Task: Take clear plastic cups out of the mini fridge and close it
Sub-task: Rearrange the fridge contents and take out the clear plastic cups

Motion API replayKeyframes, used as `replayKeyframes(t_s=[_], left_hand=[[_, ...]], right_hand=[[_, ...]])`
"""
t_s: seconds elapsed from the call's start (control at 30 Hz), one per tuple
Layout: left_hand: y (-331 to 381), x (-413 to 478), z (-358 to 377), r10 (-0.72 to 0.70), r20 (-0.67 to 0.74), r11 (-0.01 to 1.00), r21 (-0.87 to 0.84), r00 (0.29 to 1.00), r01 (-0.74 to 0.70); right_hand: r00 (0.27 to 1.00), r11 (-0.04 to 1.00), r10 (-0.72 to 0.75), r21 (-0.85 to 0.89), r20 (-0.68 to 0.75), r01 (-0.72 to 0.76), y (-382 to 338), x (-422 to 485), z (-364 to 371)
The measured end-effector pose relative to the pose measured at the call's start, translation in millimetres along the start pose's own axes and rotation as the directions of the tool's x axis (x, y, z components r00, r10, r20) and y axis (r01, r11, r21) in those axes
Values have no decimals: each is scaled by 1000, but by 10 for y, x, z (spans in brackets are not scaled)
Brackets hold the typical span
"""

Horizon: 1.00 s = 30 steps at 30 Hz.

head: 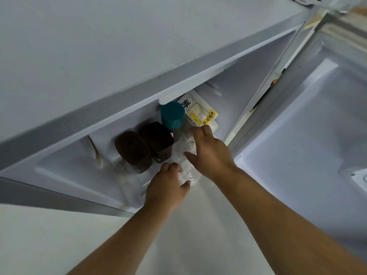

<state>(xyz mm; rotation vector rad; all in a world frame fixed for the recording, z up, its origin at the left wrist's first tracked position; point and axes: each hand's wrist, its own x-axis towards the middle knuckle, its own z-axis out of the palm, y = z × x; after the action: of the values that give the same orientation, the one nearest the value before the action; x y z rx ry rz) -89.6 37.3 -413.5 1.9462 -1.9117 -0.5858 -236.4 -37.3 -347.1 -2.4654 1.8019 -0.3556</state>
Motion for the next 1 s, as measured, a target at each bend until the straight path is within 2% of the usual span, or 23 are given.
replayKeyframes(t_s=[0.1, 0.17, 0.3, 0.4, 0.5, 0.67, 0.83, 0.93, 1.0], left_hand=[[37, -27, 116, 126, -11, 974, 191, 992, -122], [69, -26, 179, 192, 13, 945, 266, 981, -189], [50, -17, 328, 334, 75, 902, 265, 940, -341], [63, -85, 450, 425, 55, 882, 197, 903, -427], [134, -152, 572, 464, 115, 868, 139, 879, -476], [383, -27, 616, 355, 174, 907, 174, 919, -383], [354, 201, 525, 348, 1, 890, 313, 937, -331], [320, 384, 485, 108, 96, 893, 428, 990, -139], [345, 442, 511, 25, 173, 871, 480, 985, -107]], right_hand=[[978, 992, 98, 101, -184, -81, 104, -394, -246], [952, 965, 201, 213, -230, -152, 195, -710, -361], [920, 910, 361, 273, -152, -312, 317, -1242, -333], [916, 896, 394, 253, -77, -364, 378, -1504, -220], [900, 876, 435, 247, -33, -414, 430, -1691, -128], [889, 867, 458, 214, 12, -449, 482, -1882, -66], [884, 859, 467, 217, 37, -463, 492, -2027, -66], [866, 839, 499, 229, 40, -494, 486, -2078, -70], [858, 830, 512, 234, 41, -507, 472, -2101, -74]])
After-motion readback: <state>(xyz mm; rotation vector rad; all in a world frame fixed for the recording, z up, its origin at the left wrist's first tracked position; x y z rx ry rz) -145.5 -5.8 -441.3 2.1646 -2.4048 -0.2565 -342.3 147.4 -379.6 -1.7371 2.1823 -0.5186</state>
